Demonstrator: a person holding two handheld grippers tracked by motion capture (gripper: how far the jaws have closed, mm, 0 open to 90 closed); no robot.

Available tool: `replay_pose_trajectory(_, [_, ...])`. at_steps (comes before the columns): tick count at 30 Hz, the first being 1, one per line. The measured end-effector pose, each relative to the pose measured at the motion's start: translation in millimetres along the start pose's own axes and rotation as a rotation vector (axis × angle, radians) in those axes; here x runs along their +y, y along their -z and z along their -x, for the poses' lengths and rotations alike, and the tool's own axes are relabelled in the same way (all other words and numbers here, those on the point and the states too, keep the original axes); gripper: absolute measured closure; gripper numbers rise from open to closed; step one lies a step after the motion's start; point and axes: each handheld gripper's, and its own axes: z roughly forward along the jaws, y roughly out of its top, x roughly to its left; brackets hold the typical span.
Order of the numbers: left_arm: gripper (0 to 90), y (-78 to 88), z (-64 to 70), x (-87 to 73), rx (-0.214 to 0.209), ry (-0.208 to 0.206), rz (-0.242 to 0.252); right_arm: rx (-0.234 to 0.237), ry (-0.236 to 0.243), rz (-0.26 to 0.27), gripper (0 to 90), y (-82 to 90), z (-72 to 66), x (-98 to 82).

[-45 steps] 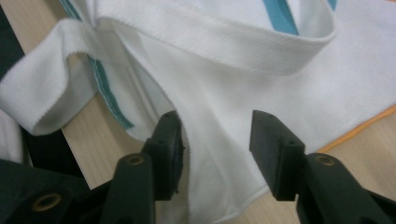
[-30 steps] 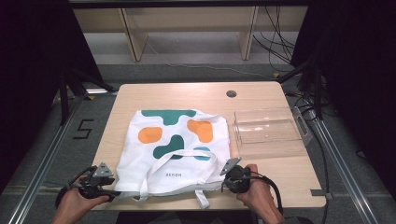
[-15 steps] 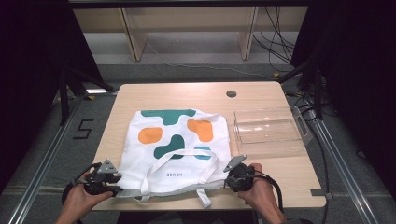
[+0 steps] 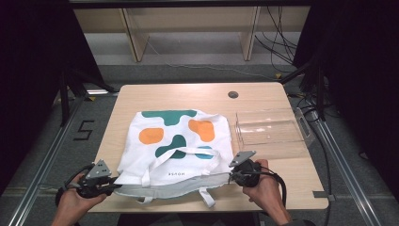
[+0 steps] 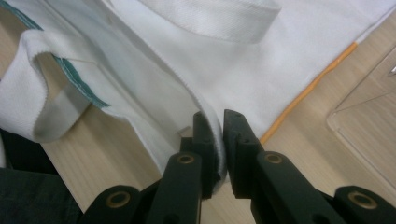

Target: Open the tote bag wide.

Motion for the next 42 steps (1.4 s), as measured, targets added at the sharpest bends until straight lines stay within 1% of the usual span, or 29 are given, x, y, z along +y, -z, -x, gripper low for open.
replay_pose_trajectory(4, [81.1, 6.3, -4.5, 4.9, -0.019, 0.02, 0.018, 0.014, -0.006, 0.049, 85.4, 9.0, 7.4, 6.3])
replay_pose_trajectory(5, [80.8, 6.9, -5.6, 6.1, -0.037, 0.028, 0.025, 0.034, -0.007, 0.037, 85.7, 13.3, 10.3, 9.0])
replay_pose_trajectory(6, [80.7, 8.4, -7.2, 7.4, -0.034, 0.02, 0.027, 0.01, 0.019, 0.06, 85.9, 13.5, 13.5, 11.0])
replay_pose_trajectory(7, [80.8, 9.1, -7.5, 8.9, -0.036, 0.028, 0.032, 0.012, 0.021, 0.052, 86.0, 16.8, 15.7, 14.4])
replay_pose_trajectory(9, [81.5, 15.0, -9.4, 14.4, -0.038, 0.014, 0.039, 0.015, 0.041, 0.054, 86.2, 21.9, 18.0, 22.2])
replay_pose_trajectory(11, [82.1, 22.6, -13.5, 21.6, -0.018, -0.028, 0.034, 0.01, 0.093, 0.07, 86.5, 28.5, 22.7, 33.1])
replay_pose_trajectory(12, [82.6, 29.1, -15.5, 28.0, -0.009, -0.039, 0.048, 0.014, 0.092, 0.085, 86.6, 31.8, 22.7, 37.4])
replay_pose_trajectory(13, [82.9, 34.5, -19.0, 32.4, 0.002, -0.077, 0.035, 0.009, 0.093, 0.081, 86.7, 40.3, 26.7, 44.3])
replay_pose_trajectory(15, [82.9, 48.6, -24.1, 44.7, 0.022, -0.102, 0.078, 0.0, 0.098, 0.1, 86.7, 53.2, 30.4, 56.4])
replay_pose_trajectory(17, [82.9, 61.3, -29.7, 56.2, 0.041, -0.115, 0.091, 0.022, 0.106, 0.121, 86.7, 65.3, 33.8, 68.2])
replay_pose_trajectory(18, [83.0, 70.2, -33.7, 64.7, 0.045, -0.127, 0.099, 0.001, 0.1, 0.125, 86.7, 73.3, 34.7, 74.0])
replay_pose_trajectory(19, [83.1, 75.3, -35.7, 69.9, 0.045, -0.127, 0.104, -0.001, 0.134, 0.141, 86.7, 81.6, 37.8, 82.6])
replay_pose_trajectory(20, [83.2, 81.1, -36.0, 76.6, 0.048, -0.106, 0.129, -0.006, 0.132, 0.152, 86.7, 86.4, 38.8, 87.5])
replay_pose_trajectory(21, [83.4, 89.2, -38.4, 83.8, 0.044, -0.123, 0.12, -0.006, 0.123, 0.145, 86.7, 94.3, 41.1, 93.9])
replay_pose_trajectory(22, [83.6, 98.2, -39.5, 90.1, 0.065, -0.136, 0.117, -0.014, 0.135, 0.153, 86.8, 100.0, 43.9, 100.2])
replay_pose_trajectory(24, [83.5, 109.4, -41.1, 101.7, 0.074, -0.135, 0.139, -0.018, 0.134, 0.168, 86.9, 111.9, 49.5, 112.4])
replay_pose_trajectory(25, [83.6, 115.7, -43.4, 107.0, 0.087, -0.151, 0.135, -0.012, 0.143, 0.169, 86.9, 117.7, 53.6, 118.7])
replay_pose_trajectory(27, [84.6, 126.0, -47.2, 117.2, 0.087, -0.152, 0.133, -0.013, 0.143, 0.181, 87.0, 130.8, 61.9, 136.7])
replay_pose_trajectory(30, [85.0, 141.3, -51.9, 131.1, 0.124, -0.173, 0.128, -0.007, 0.153, 0.19, 87.1, 138.5, 66.7, 148.6])
replay_pose_trajectory(32, [85.4, 152.2, -55.2, 138.3, 0.148, -0.168, 0.123, -0.007, 0.171, 0.202, 87.1, 146.1, 69.9, 159.6])
replay_pose_trajectory(33, [85.5, 156.6, -56.6, 141.2, 0.153, -0.165, 0.143, -0.006, 0.17, 0.213, 87.2, 149.5, 70.5, 164.5])
replay_pose_trajectory(35, [85.6, 167.4, -59.3, 147.0, 0.16, -0.184, 0.135, -0.026, 0.177, 0.187, 87.3, 158.0, 70.4, 172.9])
replay_pose_trajectory(36, [85.7, 169.3, -59.5, 149.1, 0.146, -0.174, 0.167, -0.029, 0.18, 0.19, 87.4, 160.9, 69.7, 176.4])
replay_pose_trajectory(37, [85.7, 172.7, -59.1, 150.6, 0.141, -0.163, 0.168, -0.027, 0.184, 0.185, 87.4, 164.2, 69.5, 179.6])
replay_pose_trajectory(38, [85.7, 175.2, -60.2, 151.8, 0.135, -0.173, 0.167, -0.029, 0.178, 0.172, 87.4, 167.8, 69.2, 182.1])
replay_pose_trajectory(39, [85.7, 175.0, -61.3, 152.1, 0.134, -0.181, 0.16, -0.03, 0.168, 0.163, 87.4, 170.2, 69.1, 184.2])
replay_pose_trajectory(40, [85.7, 172.6, -60.8, 151.6, 0.131, -0.155, 0.168, -0.032, 0.204, 0.17, 87.4, 169.9, 70.8, 185.9])
replay_pose_trajectory(41, [85.7, 171.8, -64.0, 151.5, 0.127, -0.172, 0.159, -0.022, 0.19, 0.158, 87.4, 170.2, 70.0, 186.5])
replay_pose_trajectory(42, [85.6, 167.7, -65.4, 150.0, 0.114, -0.135, 0.173, -0.032, 0.199, 0.156, 87.4, 168.6, 71.3, 187.3])
